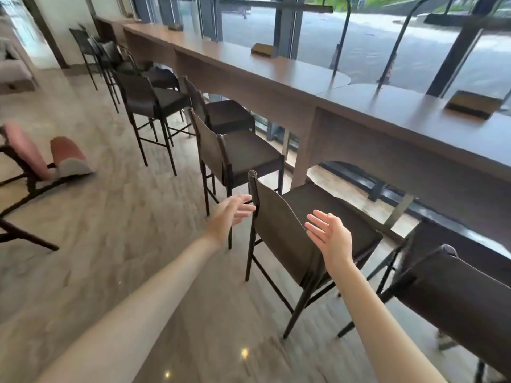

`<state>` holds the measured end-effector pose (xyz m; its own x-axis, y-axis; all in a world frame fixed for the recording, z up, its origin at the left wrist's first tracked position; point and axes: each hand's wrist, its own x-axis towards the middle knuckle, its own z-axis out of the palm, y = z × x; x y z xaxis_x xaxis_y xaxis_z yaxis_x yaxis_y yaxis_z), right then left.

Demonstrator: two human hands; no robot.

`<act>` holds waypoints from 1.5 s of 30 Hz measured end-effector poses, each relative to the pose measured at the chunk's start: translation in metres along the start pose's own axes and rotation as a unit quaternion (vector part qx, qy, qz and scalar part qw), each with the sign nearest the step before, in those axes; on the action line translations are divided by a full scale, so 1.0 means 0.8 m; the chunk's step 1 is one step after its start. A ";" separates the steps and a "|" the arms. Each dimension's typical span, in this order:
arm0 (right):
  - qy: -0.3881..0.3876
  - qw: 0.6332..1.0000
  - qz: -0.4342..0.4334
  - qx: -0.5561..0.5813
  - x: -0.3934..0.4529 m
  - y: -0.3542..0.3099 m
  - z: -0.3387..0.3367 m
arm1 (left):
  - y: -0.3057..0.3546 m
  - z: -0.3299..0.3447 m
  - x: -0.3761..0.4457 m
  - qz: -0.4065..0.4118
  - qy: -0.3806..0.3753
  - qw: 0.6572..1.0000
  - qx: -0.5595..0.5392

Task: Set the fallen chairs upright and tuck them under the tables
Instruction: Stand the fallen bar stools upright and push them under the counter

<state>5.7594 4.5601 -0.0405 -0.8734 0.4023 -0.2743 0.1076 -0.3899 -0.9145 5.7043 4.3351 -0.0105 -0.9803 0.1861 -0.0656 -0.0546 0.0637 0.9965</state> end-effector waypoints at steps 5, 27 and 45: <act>0.034 0.992 -0.074 -0.098 0.009 0.003 -0.005 | -0.006 0.014 0.031 0.075 -0.094 0.976 0.181; -0.010 0.614 0.080 -0.785 0.132 0.082 -0.012 | -0.081 0.187 0.239 0.324 -0.465 0.482 0.668; -0.094 0.513 -0.045 -0.852 0.169 0.006 -0.108 | -0.102 0.265 0.251 0.366 -0.481 0.459 0.652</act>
<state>5.6834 4.6843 -0.1076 -0.9241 0.2058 -0.3221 0.1821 0.9779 0.1023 5.5525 4.5754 -0.1160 -0.0750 0.9317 -0.3553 0.9963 0.0546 -0.0669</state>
